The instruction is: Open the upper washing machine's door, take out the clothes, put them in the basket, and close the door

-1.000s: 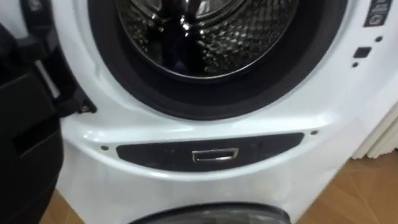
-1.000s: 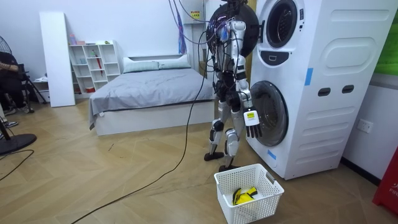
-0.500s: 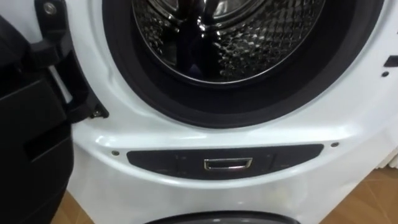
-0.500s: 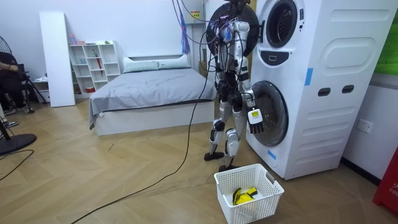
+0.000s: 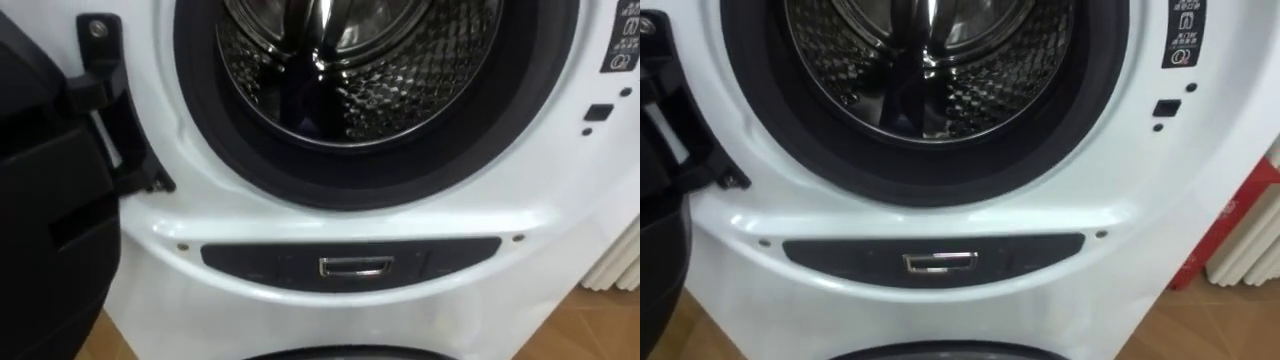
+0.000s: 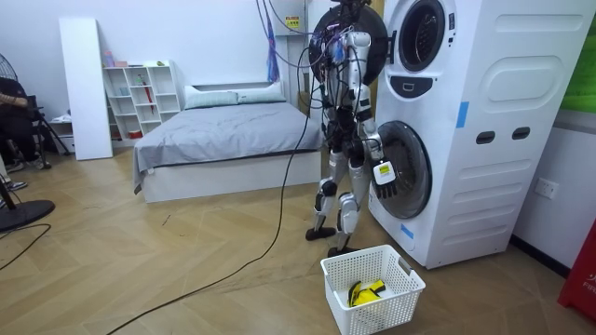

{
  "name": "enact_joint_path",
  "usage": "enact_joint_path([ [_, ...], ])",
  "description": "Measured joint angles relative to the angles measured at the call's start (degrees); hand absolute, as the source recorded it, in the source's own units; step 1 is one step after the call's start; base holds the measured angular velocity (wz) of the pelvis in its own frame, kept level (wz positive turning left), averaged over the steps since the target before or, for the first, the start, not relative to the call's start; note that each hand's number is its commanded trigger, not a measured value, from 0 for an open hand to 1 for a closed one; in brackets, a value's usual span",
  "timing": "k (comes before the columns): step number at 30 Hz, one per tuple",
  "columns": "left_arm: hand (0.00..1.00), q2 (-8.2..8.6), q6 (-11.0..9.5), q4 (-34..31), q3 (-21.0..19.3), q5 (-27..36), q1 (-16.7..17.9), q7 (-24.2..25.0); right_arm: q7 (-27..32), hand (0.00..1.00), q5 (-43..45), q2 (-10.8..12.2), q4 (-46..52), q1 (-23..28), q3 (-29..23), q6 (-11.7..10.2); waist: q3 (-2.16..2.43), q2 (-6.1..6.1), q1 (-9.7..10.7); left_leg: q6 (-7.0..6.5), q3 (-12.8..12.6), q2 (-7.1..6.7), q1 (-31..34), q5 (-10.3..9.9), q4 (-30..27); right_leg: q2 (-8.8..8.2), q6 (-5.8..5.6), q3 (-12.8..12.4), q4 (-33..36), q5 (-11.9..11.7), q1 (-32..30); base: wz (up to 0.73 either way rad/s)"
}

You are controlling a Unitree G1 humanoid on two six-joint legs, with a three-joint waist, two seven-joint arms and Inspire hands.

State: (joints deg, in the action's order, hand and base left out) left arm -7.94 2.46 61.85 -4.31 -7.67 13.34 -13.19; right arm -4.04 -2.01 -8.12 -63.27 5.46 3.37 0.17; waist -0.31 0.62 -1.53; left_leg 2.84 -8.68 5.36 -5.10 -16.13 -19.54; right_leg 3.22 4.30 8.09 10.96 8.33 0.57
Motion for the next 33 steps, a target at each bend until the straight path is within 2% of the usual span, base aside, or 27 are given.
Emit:
enact_joint_path([
  [2,0.00,0.14,0.14,-1.41,-0.01,-1.08,-0.05,0.80,0.17,0.00,2.58,-0.38,1.39,-0.25,-0.35,-0.44,0.00,-0.19,-0.01,0.07,3.31,1.21,7.73,0.12,-14.34,0.25,1.15,0.55,0.78,-0.01,-0.63,-0.01],
  [3,0.00,0.18,0.14,-2.30,-0.04,-1.05,-0.11,1.12,0.22,0.00,3.27,-0.46,1.20,-0.55,-0.36,-0.54,0.10,-0.03,0.01,-0.08,4.49,1.39,9.44,0.50,-17.52,0.39,1.46,0.87,1.15,0.15,-0.85,0.04],
  [5,0.00,0.95,0.05,-4.06,0.04,-0.76,-0.59,1.71,0.94,0.00,4.96,-1.20,0.94,-0.91,-0.45,-0.64,-0.28,-1.59,0.09,-0.63,6.47,3.03,12.58,3.11,-32.91,1.77,2.81,1.35,3.14,0.96,-1.18,-0.05],
  [6,0.00,1.07,0.05,-4.07,0.05,-0.67,-0.97,1.89,1.48,0.00,4.84,-1.30,0.96,-0.88,-0.48,-0.70,-0.12,-2.22,0.59,-0.37,6.57,3.28,12.18,3.37,-35.85,2.17,3.00,1.46,3.54,1.08,-1.26,0.14],
  [7,0.00,0.95,-0.04,-3.80,0.05,-0.17,-2.92,2.44,2.32,0.00,4.61,-1.34,0.99,-0.92,-0.51,-0.86,-0.25,-2.74,1.70,0.44,6.53,3.31,10.61,3.84,-37.76,2.42,3.33,2.33,4.63,1.40,-1.98,0.28],
  [9,0.00,0.78,-0.78,-3.71,0.09,0.76,-5.54,2.64,2.72,0.00,4.51,-1.41,1.00,-1.05,-0.93,-1.23,-0.13,-3.00,2.27,0.90,6.51,2.94,6.51,3.58,-34.97,2.45,3.48,3.13,6.80,1.49,-4.24,0.23],
  [11,0.00,0.83,-1.89,-3.83,0.79,0.74,-9.11,3.39,3.04,0.00,4.74,-1.47,0.97,-2.14,-2.05,-2.15,-0.27,-3.82,3.39,3.72,7.67,3.00,0.96,1.43,-25.77,2.50,3.64,4.67,9.56,1.37,-8.66,0.20],
  [12,0.00,0.80,-2.03,-3.87,1.28,0.60,-10.14,3.71,3.19,0.00,4.71,-1.47,0.94,-2.29,-2.47,-2.17,-0.32,-4.20,3.66,4.36,7.96,3.11,-0.42,0.77,-22.52,2.49,3.64,4.99,10.56,1.31,-9.98,0.17],
  [13,0.00,0.69,-2.42,-4.16,1.82,0.42,-11.69,3.89,3.42,0.00,4.51,-1.40,0.92,-2.90,-2.61,-2.17,-0.57,-4.25,3.92,4.18,8.02,3.04,-2.76,-3.18,-16.10,2.17,3.64,5.31,12.62,1.08,-12.81,0.06],
  [14,0.00,0.48,-2.64,-4.44,2.40,0.32,-12.67,3.91,3.45,0.00,4.51,-1.21,0.92,-3.82,-2.58,-2.11,-0.68,-4.02,4.02,3.70,7.90,2.91,-4.22,-6.57,-9.95,1.78,3.62,5.73,13.73,0.14,-15.37,0.04],
  [15,0.00,0.50,-2.71,-4.39,2.73,0.23,-12.94,3.92,3.52,0.00,4.49,-1.21,0.97,-4.11,-2.49,-2.03,-0.66,-4.08,4.08,3.25,7.83,2.95,-4.66,-7.87,-7.22,1.77,3.53,5.92,13.64,-0.63,-16.24,0.00],
  [16,0.00,0.53,-2.87,-4.37,3.70,-0.18,-13.15,3.93,3.76,0.00,4.30,-1.11,1.12,-4.30,-2.53,-1.99,-0.65,-4.10,4.09,1.83,7.51,2.89,-5.33,-9.54,-1.96,1.76,3.20,6.12,12.72,-2.77,-17.77,0.06],
  [18,0.00,0.67,-2.75,-3.60,4.13,-0.85,-13.46,3.99,3.88,0.00,4.49,-0.79,1.23,-4.57,-3.01,-1.80,-0.46,-3.61,4.13,-0.27,7.11,1.56,-5.18,-10.11,2.45,1.02,2.37,6.06,10.55,-6.88,-18.85,0.06],
  [19,0.00,0.53,-2.65,-2.35,5.00,-0.77,-13.11,3.99,3.84,0.00,4.54,-0.73,1.24,-4.49,-2.86,-1.56,-0.10,-2.82,4.20,-3.16,6.13,-0.12,-3.69,-9.25,2.26,-0.11,1.70,5.44,7.73,-10.44,-18.66,0.05],
  [20,0.00,0.40,-2.59,-1.40,5.85,-0.37,-12.03,4.16,3.70,0.00,4.55,-0.75,1.24,-4.26,-2.74,-1.22,-0.04,-2.83,4.14,-4.60,4.93,-1.20,-2.45,-8.23,1.80,-0.94,-0.04,3.78,3.75,-14.45,-17.52,0.10],
  [21,0.00,0.26,-2.58,-1.24,6.31,-0.14,-11.47,4.33,3.73,0.00,4.56,-0.74,1.23,-4.16,-2.69,-1.12,0.04,-2.69,4.38,-4.91,3.21,-1.54,-1.92,-7.73,1.39,-1.36,-1.17,2.87,3.01,-15.54,-17.12,0.30],
  [22,0.00,0.15,-2.53,-0.76,7.45,0.29,-10.92,4.73,3.93,0.00,3.17,-0.84,1.22,-3.83,-2.90,-0.63,-0.06,-2.81,4.61,-5.15,-1.05,-1.44,-0.97,-6.87,0.18,-3.82,-3.07,2.83,7.21,-12.82,-16.87,0.64],
  [23,0.00,0.14,-2.55,-0.60,8.42,0.44,-10.69,4.98,4.29,0.00,2.05,-1.30,1.21,-3.59,-2.96,0.07,-0.05,-2.63,4.63,-5.60,-2.39,-1.89,-0.48,-5.50,0.39,-6.36,-4.70,3.04,15.10,-7.17,-16.28,0.72],
  [24,0.00,0.08,-2.59,-0.60,8.91,0.44,-10.67,5.01,4.36,0.00,1.85,-1.66,1.22,-3.60,-2.88,0.19,-0.08,-2.50,4.56,-5.74,-2.88,-2.11,-0.33,-4.73,0.86,-7.36,-5.06,2.78,18.52,-5.13,-15.87,0.80],
  [25,0.00,0.05,-2.62,-0.57,9.02,0.44,-10.62,5.14,4.17,0.00,1.84,-2.11,1.14,-3.62,-2.66,0.21,-0.05,-2.48,4.18,-5.91,-3.67,-2.24,0.09,-2.98,2.03,-9.02,-5.88,2.45,24.96,-1.64,-14.32,0.55],
  [26,0.00,-0.09,-2.64,-0.45,9.00,0.68,-10.36,5.14,4.08,0.00,1.74,-2.25,1.03,-3.63,-1.92,0.20,-0.08,-2.47,3.22,-6.04,-3.81,-2.26,0.37,-1.21,3.61,-9.58,-6.32,1.86,27.89,0.87,-11.50,0.41],
  [28,0.00,-0.51,-2.64,-0.53,8.94,0.70,-9.51,5.00,3.73,0.00,1.65,-1.87,1.03,-3.82,0.08,0.00,0.27,-1.74,2.21,-6.08,-3.79,-3.29,0.51,1.41,6.53,-10.29,-6.73,1.04,25.63,3.04,-5.58,0.03],
  [29,0.00,-1.23,-2.64,-0.46,8.71,0.77,-9.29,4.92,3.35,0.00,1.62,-1.21,1.00,-3.89,0.92,-0.25,0.22,-0.29,1.60,-5.99,-4.12,-4.09,0.98,2.36,7.02,-10.87,-6.96,-0.10,21.96,3.21,-1.12,-0.13],
  [30,0.00,-1.65,-2.64,-0.45,8.34,0.77,-9.29,4.90,3.20,0.00,1.78,-0.96,0.90,-3.85,1.25,-0.26,0.19,0.13,1.06,-5.87,-4.52,-4.40,1.52,2.59,6.93,-11.11,-7.64,-0.18,19.04,4.18,0.84,-0.38],
  [31,0.00,-1.63,-2.78,-0.38,7.58,1.18,-9.29,4.87,2.98,0.00,2.53,-0.73,0.86,-3.96,2.26,-0.29,0.43,1.22,-0.30,-5.37,-5.31,-4.58,2.68,3.28,6.63,-10.74,-8.12,-0.08,11.76,4.83,3.05,-0.50],
  [32,0.00,-1.53,-2.98,-0.14,7.35,2.06,-9.30,4.93,2.64,0.00,3.37,-0.55,0.76,-4.12,3.07,-0.37,0.46,1.62,-0.58,-5.05,-6.12,-4.62,3.61,3.98,6.43,-10.17,-8.01,0.54,5.38,4.53,4.71,-0.51],
  [33,0.00,-1.45,-3.04,-0.03,7.27,2.60,-9.30,4.98,2.51,0.00,3.52,-0.52,0.59,-4.23,3.46,-0.48,0.38,1.78,-0.68,-4.87,-6.52,-4.65,3.89,4.20,6.37,-10.03,-7.94,0.65,2.98,4.32,5.41,-0.48],
])
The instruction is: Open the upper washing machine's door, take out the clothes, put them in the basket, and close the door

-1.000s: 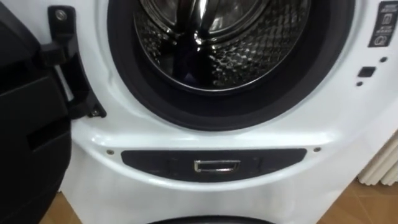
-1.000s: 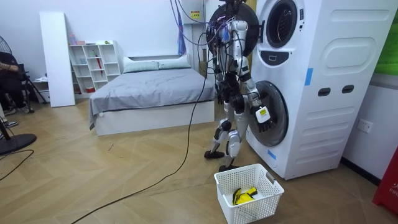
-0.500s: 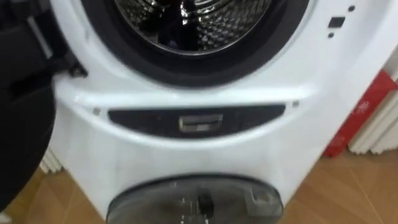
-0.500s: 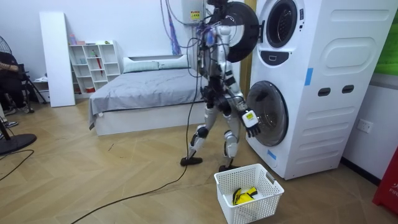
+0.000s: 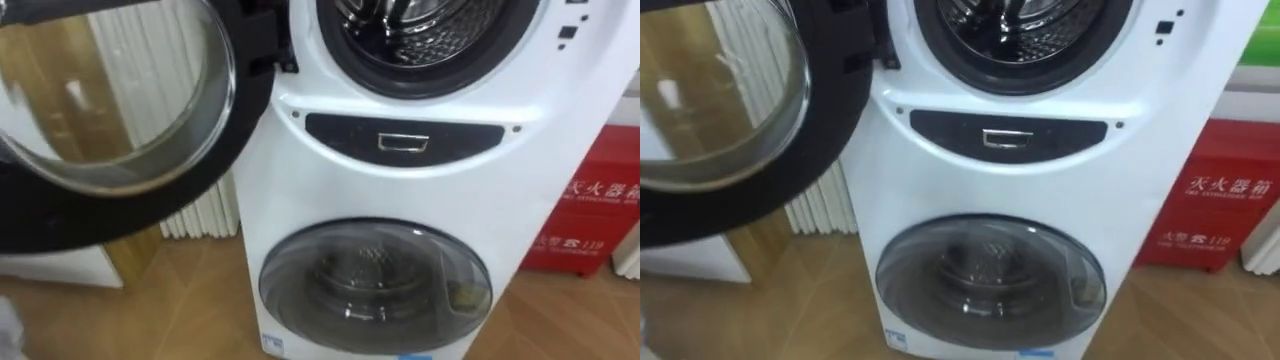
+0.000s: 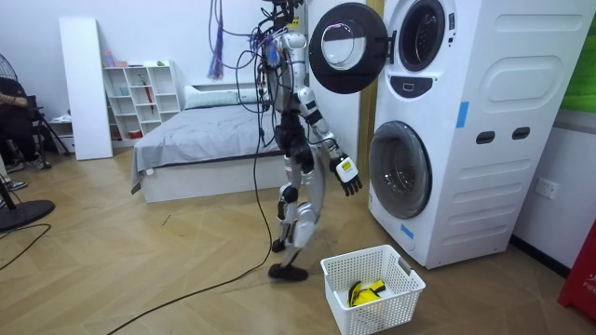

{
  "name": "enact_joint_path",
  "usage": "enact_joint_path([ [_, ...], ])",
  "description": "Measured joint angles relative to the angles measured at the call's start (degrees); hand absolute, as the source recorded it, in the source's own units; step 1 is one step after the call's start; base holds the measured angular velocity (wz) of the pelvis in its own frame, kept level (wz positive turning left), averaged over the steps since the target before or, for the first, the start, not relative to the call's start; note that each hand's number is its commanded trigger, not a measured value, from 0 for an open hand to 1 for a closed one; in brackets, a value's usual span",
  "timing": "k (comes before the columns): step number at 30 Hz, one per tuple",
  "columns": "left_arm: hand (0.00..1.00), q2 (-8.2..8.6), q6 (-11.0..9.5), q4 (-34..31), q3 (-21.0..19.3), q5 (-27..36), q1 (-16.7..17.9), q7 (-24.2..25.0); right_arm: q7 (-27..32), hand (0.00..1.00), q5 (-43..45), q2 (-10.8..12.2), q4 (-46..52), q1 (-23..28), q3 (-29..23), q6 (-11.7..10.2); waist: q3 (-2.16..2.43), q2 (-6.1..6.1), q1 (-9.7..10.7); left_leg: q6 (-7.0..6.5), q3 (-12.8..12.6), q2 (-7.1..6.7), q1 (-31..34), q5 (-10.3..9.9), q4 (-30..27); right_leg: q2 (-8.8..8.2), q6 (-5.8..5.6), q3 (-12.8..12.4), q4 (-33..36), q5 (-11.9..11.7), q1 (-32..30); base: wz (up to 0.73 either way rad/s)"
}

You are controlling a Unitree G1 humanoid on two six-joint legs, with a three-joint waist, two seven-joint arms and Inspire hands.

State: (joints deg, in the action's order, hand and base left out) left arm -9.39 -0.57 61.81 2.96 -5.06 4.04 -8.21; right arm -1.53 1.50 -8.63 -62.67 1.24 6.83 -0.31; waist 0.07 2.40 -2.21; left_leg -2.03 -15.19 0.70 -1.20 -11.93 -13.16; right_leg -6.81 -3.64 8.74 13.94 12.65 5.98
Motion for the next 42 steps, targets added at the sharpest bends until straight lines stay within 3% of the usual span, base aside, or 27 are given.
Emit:
enact_joint_path([
  [1,0.00,0.41,-0.03,0.17,-0.40,0.49,0.06,0.11,-0.06,0.00,0.24,0.02,-0.33,0.00,0.70,-0.16,-0.13,0.07,-0.64,0.29,-0.56,-0.21,0.51,0.18,-0.28,0.28,0.34,0.24,-2.76,-0.22,0.37,-0.56],
  [3,0.00,1.24,-0.43,0.44,-1.11,0.70,0.24,0.25,-0.45,0.00,1.20,0.02,-0.52,0.02,0.93,-0.16,-0.46,-0.58,-1.34,0.73,0.73,0.26,0.82,0.45,-0.47,1.03,1.22,0.75,-3.80,-0.79,0.16,-0.42],
  [6,0.00,1.93,-1.58,0.65,-1.27,0.96,0.29,0.47,-0.63,0.00,1.22,0.00,-0.98,0.01,0.87,-0.21,-0.32,-0.78,-1.19,1.52,1.37,1.07,1.25,0.99,-0.49,2.01,2.10,0.86,-4.13,-1.14,-0.15,-0.03],
  [10,0.00,2.44,-1.91,0.93,-3.97,1.08,0.77,1.27,-0.60,0.00,3.02,-0.04,-0.79,-0.07,0.79,-0.46,0.03,0.04,-1.24,2.07,2.28,1.50,2.02,1.44,-0.60,2.67,2.69,1.32,-4.31,-0.90,-0.37,0.10],
  [17,0.00,2.37,-1.89,2.65,-5.04,5.75,0.99,2.49,-0.46,0.00,3.38,-0.13,-0.45,-2.55,0.74,-1.12,-0.11,-0.10,-1.13,2.19,3.62,1.44,1.74,1.39,-0.60,2.79,2.83,2.59,-4.29,-0.91,0.27,0.06],
  [21,0.00,2.45,-1.86,3.20,-5.19,9.85,1.07,2.49,0.26,0.00,3.92,-0.17,1.95,-2.47,0.42,-1.11,-0.53,-0.53,-0.76,2.20,5.17,1.10,1.26,1.39,-0.51,2.72,2.82,4.19,-4.33,-0.90,1.59,0.22],
  [22,0.00,2.48,-1.85,3.59,-5.25,11.05,0.99,2.49,0.38,0.00,3.92,-0.18,2.63,-2.48,0.22,-1.15,-0.88,-0.79,-0.90,2.20,5.33,1.03,0.90,1.38,-0.44,2.70,2.82,4.21,-4.40,-0.90,1.99,0.09],
  [24,0.00,2.50,-1.84,4.37,-5.73,13.30,0.98,2.45,0.50,0.00,4.91,-0.15,2.76,-2.46,-0.30,-1.36,-0.92,-1.16,-0.99,2.20,6.02,0.71,0.65,1.38,-0.23,2.51,2.69,4.95,-4.39,-0.83,2.47,0.13],
  [30,0.00,1.69,-1.22,4.38,-14.87,17.40,0.47,0.11,0.69,0.00,6.51,-0.54,3.88,-1.64,-4.57,-1.54,-0.51,-2.16,-1.04,2.15,6.70,0.46,0.44,1.37,-0.20,2.35,2.63,5.25,-4.37,-0.79,2.81,0.04],
  [33,0.00,0.31,-1.03,3.44,-18.85,22.60,-0.76,-0.83,0.63,0.00,8.66,-0.82,5.50,-0.90,-6.37,-1.67,-0.13,-2.85,-1.02,2.14,6.69,0.47,-0.14,1.38,-0.21,2.35,2.64,4.78,-4.37,-0.80,3.20,-0.06],
  [35,0.00,-1.76,-0.67,1.64,-21.09,27.87,-2.41,-1.49,0.54,0.00,9.23,-1.17,7.02,0.12,-7.56,-1.70,-0.07,-3.40,-0.96,2.14,6.68,0.47,-0.54,1.39,-0.07,2.36,2.64,4.73,-4.42,-0.80,3.48,-0.07],
  [39,0.00,-5.59,-0.99,-3.77,-21.27,34.37,-6.68,-2.93,0.46,0.00,11.00,-2.25,8.14,1.15,-8.97,-1.98,-0.26,-4.14,-1.06,2.01,6.66,0.33,-0.51,1.54,0.00,2.27,2.63,4.36,-4.37,-0.80,3.29,-0.04],
  [41,0.00,-7.73,-2.27,-4.95,-21.20,37.45,-9.66,-2.92,0.40,0.00,11.57,-2.43,9.99,2.14,-10.12,-2.57,-0.19,-4.81,-0.82,1.90,6.37,0.18,-0.45,1.73,0.34,2.12,2.58,4.06,-4.39,-0.78,2.96,-0.08],
  [42,0.00,-7.97,-2.30,-5.81,-21.20,38.46,-10.08,-3.07,0.39,0.00,11.59,-2.54,10.22,2.23,-10.12,-2.65,-0.15,-4.97,-0.58,1.89,6.36,0.12,-0.42,1.73,0.35,2.06,2.55,4.05,-4.40,-0.77,2.90,-0.05],
])
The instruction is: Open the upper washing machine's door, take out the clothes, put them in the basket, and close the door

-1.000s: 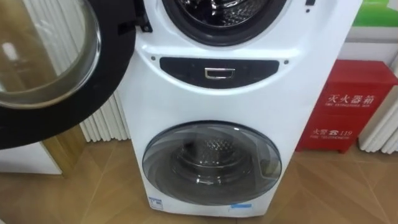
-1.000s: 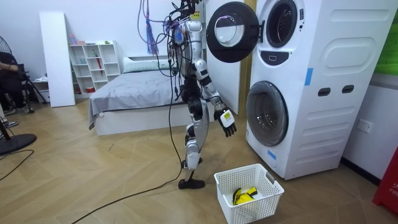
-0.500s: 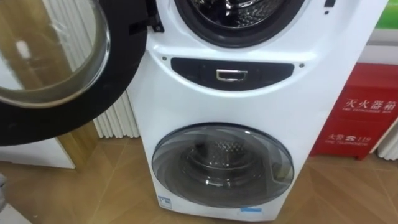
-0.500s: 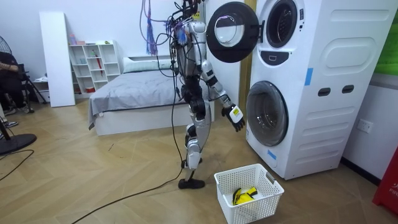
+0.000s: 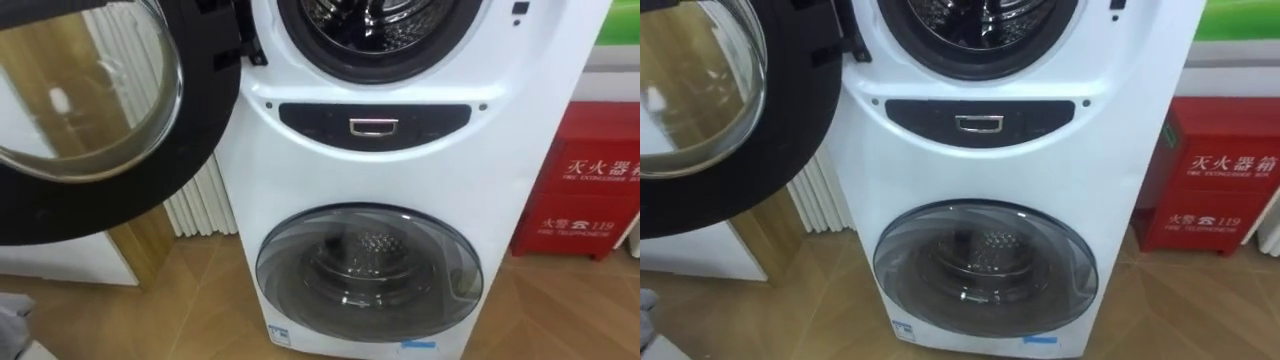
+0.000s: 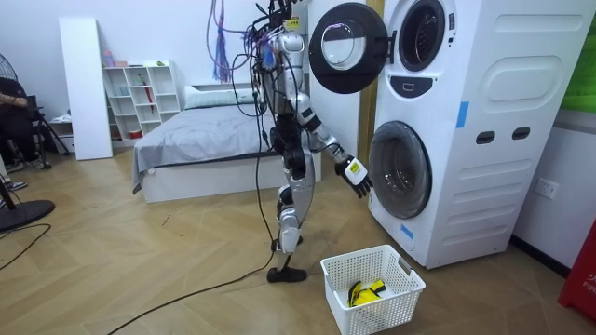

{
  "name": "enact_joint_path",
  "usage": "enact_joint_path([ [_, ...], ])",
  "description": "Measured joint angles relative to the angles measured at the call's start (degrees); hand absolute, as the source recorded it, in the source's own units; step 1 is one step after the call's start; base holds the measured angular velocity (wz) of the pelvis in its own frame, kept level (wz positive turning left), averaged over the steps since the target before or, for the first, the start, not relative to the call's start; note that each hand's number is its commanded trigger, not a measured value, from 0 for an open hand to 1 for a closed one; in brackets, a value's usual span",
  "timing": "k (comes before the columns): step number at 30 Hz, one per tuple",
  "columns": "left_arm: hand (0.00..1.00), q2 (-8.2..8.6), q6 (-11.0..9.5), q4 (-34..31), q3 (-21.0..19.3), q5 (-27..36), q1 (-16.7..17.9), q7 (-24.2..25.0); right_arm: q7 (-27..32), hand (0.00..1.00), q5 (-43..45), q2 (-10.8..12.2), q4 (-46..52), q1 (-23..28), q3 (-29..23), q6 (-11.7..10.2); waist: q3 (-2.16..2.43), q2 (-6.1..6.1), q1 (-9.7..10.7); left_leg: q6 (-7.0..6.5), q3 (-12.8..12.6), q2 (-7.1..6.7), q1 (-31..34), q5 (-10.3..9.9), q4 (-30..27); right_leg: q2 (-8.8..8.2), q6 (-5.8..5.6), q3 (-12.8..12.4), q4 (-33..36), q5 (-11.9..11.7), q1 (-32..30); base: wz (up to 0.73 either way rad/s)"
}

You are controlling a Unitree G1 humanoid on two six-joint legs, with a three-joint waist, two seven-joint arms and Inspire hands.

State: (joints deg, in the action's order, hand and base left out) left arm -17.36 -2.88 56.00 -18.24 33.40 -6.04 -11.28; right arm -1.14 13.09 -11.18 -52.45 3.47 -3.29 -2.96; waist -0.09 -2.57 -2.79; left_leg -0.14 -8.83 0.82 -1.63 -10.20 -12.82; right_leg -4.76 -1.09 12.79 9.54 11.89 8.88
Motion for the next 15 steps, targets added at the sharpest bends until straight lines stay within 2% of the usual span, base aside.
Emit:
enact_joint_path([
  [3,0.00,-0.79,0.02,-5.93,-0.48,0.87,-2.06,-0.55,-0.34,0.00,2.63,-0.24,2.13,1.17,-0.37,-0.12,0.27,-0.34,0.35,-0.11,-0.05,-0.18,0.34,0.06,0.16,-0.13,-0.13,-0.69,0.19,0.07,-0.83,-0.12],
  [6,0.00,-3.00,0.08,-11.03,-1.46,1.67,-5.22,-0.61,-0.48,0.00,6.06,-0.43,3.45,1.86,-0.41,-0.16,0.38,-0.53,0.33,-0.12,0.19,-0.28,0.27,0.05,0.22,-0.12,-0.22,-1.56,0.17,-0.05,-0.97,-0.14],
  [8,0.00,-6.17,0.50,-14.98,-1.07,4.92,-7.02,-1.12,-0.76,0.00,6.17,-0.54,4.15,2.53,-0.42,-0.17,0.55,-0.81,0.84,-0.13,0.16,-0.48,-0.41,0.05,0.66,-0.23,-0.30,-1.83,0.14,-0.10,-0.78,-0.06],
  [9,0.00,-7.64,1.40,-15.12,0.05,4.41,-6.88,-1.89,-0.76,0.00,6.24,-0.54,4.75,2.89,-0.43,-0.15,0.54,-1.00,0.84,-0.13,0.19,-0.48,-0.54,0.05,0.85,-0.21,-0.31,-2.02,0.13,-0.11,-0.81,-0.10],
  [10,0.00,-9.27,3.52,-16.06,0.21,4.40,-6.88,-2.76,-0.75,0.00,6.87,-0.55,6.71,4.22,-0.50,-0.10,0.57,-1.18,0.64,-0.13,0.16,-0.49,-0.33,0.05,1.01,-0.20,-0.32,-2.16,0.03,-0.11,-1.16,-0.09],
  [11,0.00,-9.94,5.96,-19.07,0.26,2.71,-6.97,-4.00,-0.83,0.00,7.10,-0.55,8.22,5.19,-0.54,-0.03,0.59,-1.24,0.01,-0.13,0.27,-0.46,0.16,0.06,1.01,-0.16,-0.31,-2.37,0.05,-0.15,-1.60,-0.08],
  [12,0.00,-10.02,7.74,-20.58,0.30,2.02,-7.16,-4.91,-0.88,0.00,7.17,-0.55,9.06,5.82,-0.69,-0.03,0.58,-1.25,-0.56,-0.13,0.28,-0.44,0.29,0.06,1.01,-0.13,-0.32,-2.56,-0.03,-0.25,-1.62,-0.05],
  [13,0.00,-10.02,11.17,-23.65,0.37,1.44,-7.32,-6.30,-1.12,0.00,7.73,-0.46,10.23,6.78,-1.54,-0.17,0.39,-1.58,-1.22,-0.13,0.42,-0.44,0.30,0.06,0.99,-0.09,-0.37,-2.87,-0.25,-0.48,-1.57,0.00],
  [14,0.00,-10.03,14.36,-26.73,0.46,1.14,-7.31,-7.36,-1.57,0.00,8.37,-0.13,10.29,7.02,-3.28,-0.17,0.46,-1.44,-2.08,-0.13,0.94,-0.45,0.32,0.06,0.99,0.03,-0.44,-2.90,-0.84,-0.94,-1.54,0.06],
  [15,0.00,-10.03,16.08,-28.59,0.50,1.03,-7.31,-7.86,-1.67,0.00,8.71,-0.13,10.63,7.25,-4.00,-0.10,0.38,-1.56,-2.69,-0.13,1.07,-0.45,0.43,0.06,1.00,0.06,-0.42,-2.99,-0.98,-1.10,-1.47,0.09],
])
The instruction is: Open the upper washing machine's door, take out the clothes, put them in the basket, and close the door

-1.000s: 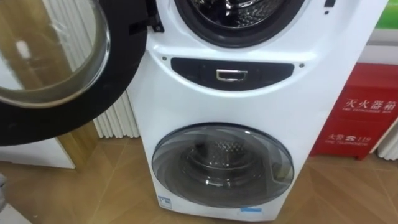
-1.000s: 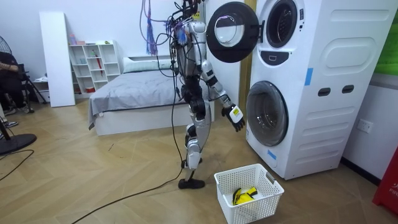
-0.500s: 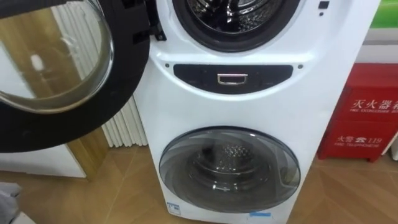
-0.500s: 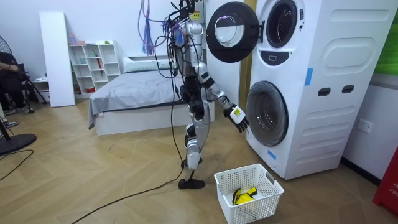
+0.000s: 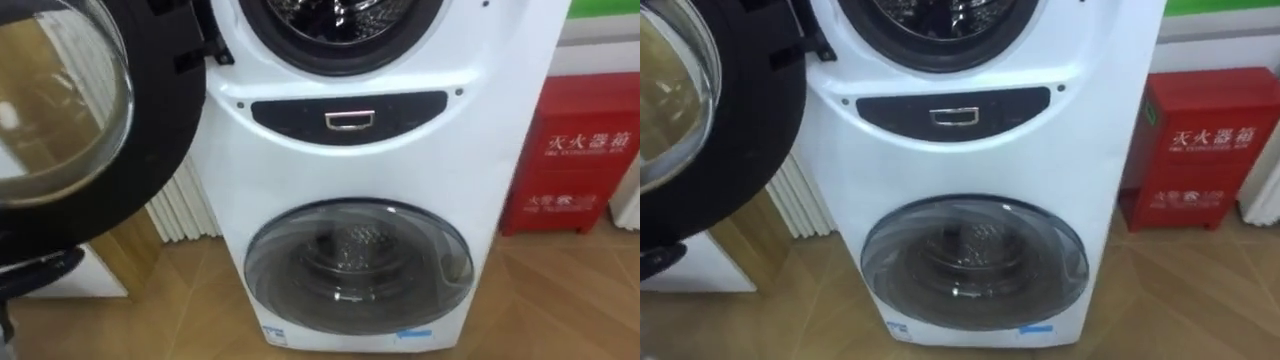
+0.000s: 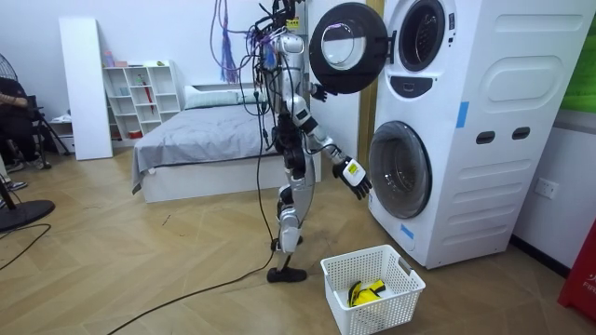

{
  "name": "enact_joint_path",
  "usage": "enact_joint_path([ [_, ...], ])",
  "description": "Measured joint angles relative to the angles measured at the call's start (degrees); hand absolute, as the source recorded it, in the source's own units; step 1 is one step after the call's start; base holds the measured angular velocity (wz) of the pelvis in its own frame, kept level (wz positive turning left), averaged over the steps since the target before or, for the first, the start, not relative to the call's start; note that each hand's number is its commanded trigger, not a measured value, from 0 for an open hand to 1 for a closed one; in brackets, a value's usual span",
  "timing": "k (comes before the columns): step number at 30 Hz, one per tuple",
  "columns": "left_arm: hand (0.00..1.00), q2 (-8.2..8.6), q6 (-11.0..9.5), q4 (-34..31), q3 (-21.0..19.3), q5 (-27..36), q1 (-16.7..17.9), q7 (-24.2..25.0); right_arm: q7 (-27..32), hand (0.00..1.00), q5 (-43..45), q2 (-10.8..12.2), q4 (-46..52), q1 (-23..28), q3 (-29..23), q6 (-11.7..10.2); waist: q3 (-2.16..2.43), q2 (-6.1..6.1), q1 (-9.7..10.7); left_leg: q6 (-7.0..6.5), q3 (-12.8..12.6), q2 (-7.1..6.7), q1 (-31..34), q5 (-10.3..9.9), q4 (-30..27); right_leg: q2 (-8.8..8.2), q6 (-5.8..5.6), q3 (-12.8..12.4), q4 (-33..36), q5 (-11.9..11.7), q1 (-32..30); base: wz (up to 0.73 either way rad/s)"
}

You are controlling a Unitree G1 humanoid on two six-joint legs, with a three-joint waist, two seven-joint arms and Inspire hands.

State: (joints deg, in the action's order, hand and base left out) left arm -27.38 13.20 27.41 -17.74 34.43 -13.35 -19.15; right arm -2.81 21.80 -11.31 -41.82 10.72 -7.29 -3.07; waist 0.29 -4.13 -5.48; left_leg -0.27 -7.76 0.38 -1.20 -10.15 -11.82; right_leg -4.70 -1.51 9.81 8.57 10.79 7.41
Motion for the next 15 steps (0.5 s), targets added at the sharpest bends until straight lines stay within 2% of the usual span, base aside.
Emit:
enact_joint_path([
  [1,0.00,-0.04,1.64,-2.86,0.76,-0.04,0.00,-1.07,-0.08,0.00,0.51,0.00,0.73,0.43,-1.47,-0.01,0.05,0.29,-1.19,0.00,0.21,-0.02,0.21,0.00,0.01,-0.01,-0.01,0.07,0.02,-0.18,0.00,0.21],
  [3,0.00,-0.10,3.20,-7.36,2.56,-1.37,0.00,-3.32,-0.66,0.00,1.06,0.35,0.73,0.60,-3.51,-0.01,0.04,0.78,-2.04,-0.04,1.34,-0.22,0.67,0.02,-0.03,-0.06,-0.03,0.49,0.00,-0.22,-0.09,0.31],
  [4,0.00,-0.22,6.04,-12.35,2.89,-1.48,0.01,-4.87,-1.16,0.00,1.81,0.84,0.77,1.25,-4.29,0.00,-0.19,1.47,-3.70,-0.04,1.82,-0.17,0.89,0.02,-0.13,0.04,0.02,0.36,-0.04,-0.33,-0.08,0.28],
  [5,0.00,-0.33,7.97,-17.44,3.36,-1.48,0.01,-6.87,-1.20,0.00,2.94,1.49,1.10,2.39,-5.32,0.06,-0.38,1.85,-5.21,-0.04,2.53,-0.05,1.36,0.02,-0.57,0.24,0.16,0.69,-0.05,-0.73,-0.01,0.32],
  [6,0.00,-0.37,8.24,-20.37,3.66,-1.48,0.00,-8.06,-1.15,0.00,3.26,1.72,1.63,3.20,-5.81,0.32,-0.38,1.88,-5.81,-0.04,2.97,-0.01,1.77,0.02,-0.87,0.30,0.16,0.93,-0.02,-0.97,-0.02,0.54],
  [7,0.00,-1.69,8.72,-25.64,4.78,-2.79,-0.02,-10.31,-1.31,0.00,3.59,1.74,2.04,4.16,-6.30,0.75,-0.46,1.97,-6.18,-0.05,3.33,0.02,2.34,0.02,-1.14,0.15,0.20,1.34,0.16,-1.21,0.03,0.70],
  [8,0.00,-3.47,9.24,-29.86,5.23,-6.95,-0.08,-11.47,-1.82,0.00,3.64,1.76,1.85,3.76,-6.44,1.54,-0.55,2.06,-5.90,-0.17,3.82,0.11,3.11,0.08,-1.62,-0.09,0.19,1.27,0.00,-1.21,0.12,0.73],
  [9,0.00,-4.53,9.81,-31.33,6.82,-10.26,-0.08,-11.71,-1.85,0.00,3.46,1.78,1.55,4.01,-6.45,1.56,-0.64,1.95,-5.88,-0.18,4.16,-0.01,3.65,0.08,-2.04,-0.06,0.19,1.22,-0.09,-1.21,0.12,0.68],
  [10,0.00,-4.81,11.62,-34.66,8.39,-15.09,-0.07,-11.57,-2.09,0.00,3.61,1.94,0.40,3.32,-6.44,1.58,-0.69,1.92,-5.88,-0.24,4.83,-0.21,4.54,0.05,-2.84,-0.14,0.08,0.79,-0.09,-1.32,0.11,0.59],
  [12,0.00,-4.66,11.64,-42.08,8.52,-20.58,-0.10,-11.52,-3.09,0.00,3.73,2.56,-0.65,1.94,-6.20,2.02,-0.70,2.31,-5.79,-0.69,5.14,-0.26,5.65,-0.22,-3.86,-0.12,0.05,-0.40,0.08,-1.35,0.02,0.44],
  [13,0.00,-4.52,10.61,-50.47,8.38,-23.10,-1.05,-11.09,-3.28,0.00,3.42,2.58,-0.59,1.52,-5.04,2.45,-0.79,2.44,-5.25,-0.94,5.24,-0.42,5.85,-0.27,-4.02,-0.17,-0.02,-0.83,0.12,-1.39,0.02,0.24],
  [14,0.00,-5.33,11.60,-55.10,9.45,-31.90,-1.14,-10.74,-3.23,0.00,2.83,2.37,-0.46,0.98,-3.80,2.84,-0.87,2.47,-4.36,-1.41,5.26,-0.80,5.89,0.01,-3.97,-0.28,-0.11,-1.25,0.20,-1.39,0.05,0.21],
  [15,0.00,-4.96,11.60,-55.35,9.52,-33.58,-1.10,-9.29,-3.05,0.00,2.28,2.23,-0.52,0.84,-3.37,2.97,-0.91,2.39,-4.37,-1.63,5.25,-1.05,6.03,0.14,-3.96,-0.33,-0.29,-1.54,0.12,-1.28,0.06,0.28],
])
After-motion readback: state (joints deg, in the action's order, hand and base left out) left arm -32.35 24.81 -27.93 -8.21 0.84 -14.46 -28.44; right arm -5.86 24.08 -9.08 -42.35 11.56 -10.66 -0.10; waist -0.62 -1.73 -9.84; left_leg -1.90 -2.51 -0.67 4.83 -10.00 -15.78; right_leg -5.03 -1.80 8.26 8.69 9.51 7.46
